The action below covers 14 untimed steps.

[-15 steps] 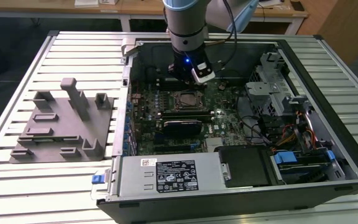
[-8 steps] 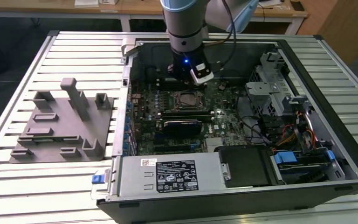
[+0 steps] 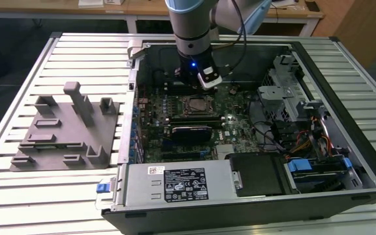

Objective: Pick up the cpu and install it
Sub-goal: 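Install the first cpu locking lever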

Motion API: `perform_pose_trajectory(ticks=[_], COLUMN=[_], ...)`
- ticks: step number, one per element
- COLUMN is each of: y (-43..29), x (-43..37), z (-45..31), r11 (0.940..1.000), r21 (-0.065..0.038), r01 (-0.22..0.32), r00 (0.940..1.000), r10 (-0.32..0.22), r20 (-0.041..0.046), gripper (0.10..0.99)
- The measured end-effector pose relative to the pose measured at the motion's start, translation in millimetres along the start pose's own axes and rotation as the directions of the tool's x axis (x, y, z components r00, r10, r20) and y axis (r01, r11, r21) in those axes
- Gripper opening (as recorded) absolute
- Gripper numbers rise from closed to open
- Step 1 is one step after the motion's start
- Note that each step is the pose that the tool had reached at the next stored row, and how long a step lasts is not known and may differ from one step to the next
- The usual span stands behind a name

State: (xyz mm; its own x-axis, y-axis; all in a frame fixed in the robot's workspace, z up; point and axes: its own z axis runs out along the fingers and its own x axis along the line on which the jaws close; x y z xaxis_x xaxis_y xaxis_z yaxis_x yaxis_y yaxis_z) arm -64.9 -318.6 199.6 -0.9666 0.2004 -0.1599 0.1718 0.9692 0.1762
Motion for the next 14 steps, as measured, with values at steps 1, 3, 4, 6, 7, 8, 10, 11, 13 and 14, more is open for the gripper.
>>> perform_pose_trajectory(ticks=[1, 3, 4, 6, 7, 8, 10, 11, 13, 14], y=[0.1, 0.7, 1.1, 2.2, 2.8, 3.4, 4.1, 4.3, 4.4, 4.3], x=[0.1, 0.3, 0.4, 0.7, 0.9, 1.0, 1.2, 1.3, 1.3, 1.4], z=[0.2, 0.7, 1.0, 1.6, 1.8, 2.1, 2.4, 2.6, 3.1, 3.4], r11=[1.0, 0.9999, 0.9999, 0.9997, 0.9996, 0.9995, 0.9993, 0.9991, 0.9987, 0.9985], r21=[0.0, 0.002, 0.003, 0.004, 0.004, 0.005, 0.006, 0.007, 0.008, 0.009], r01=[-0.003, -0.011, -0.015, -0.024, -0.027, -0.031, -0.038, -0.041, -0.05, -0.054], r00=[1.0, 0.9999, 0.9999, 0.9997, 0.9996, 0.9995, 0.9993, 0.9991, 0.9987, 0.9985], r10=[0.003, 0.011, 0.015, 0.024, 0.027, 0.03, 0.038, 0.041, 0.05, 0.054], r20=[0.0005, 0.0019, 0.0027, 0.0043, 0.0049, 0.0055, 0.0069, 0.0076, 0.0093, 0.0103], gripper=[0.106, 0.106, 0.106, 0.106, 0.106, 0.106, 0.106, 0.106, 0.106, 0.106])
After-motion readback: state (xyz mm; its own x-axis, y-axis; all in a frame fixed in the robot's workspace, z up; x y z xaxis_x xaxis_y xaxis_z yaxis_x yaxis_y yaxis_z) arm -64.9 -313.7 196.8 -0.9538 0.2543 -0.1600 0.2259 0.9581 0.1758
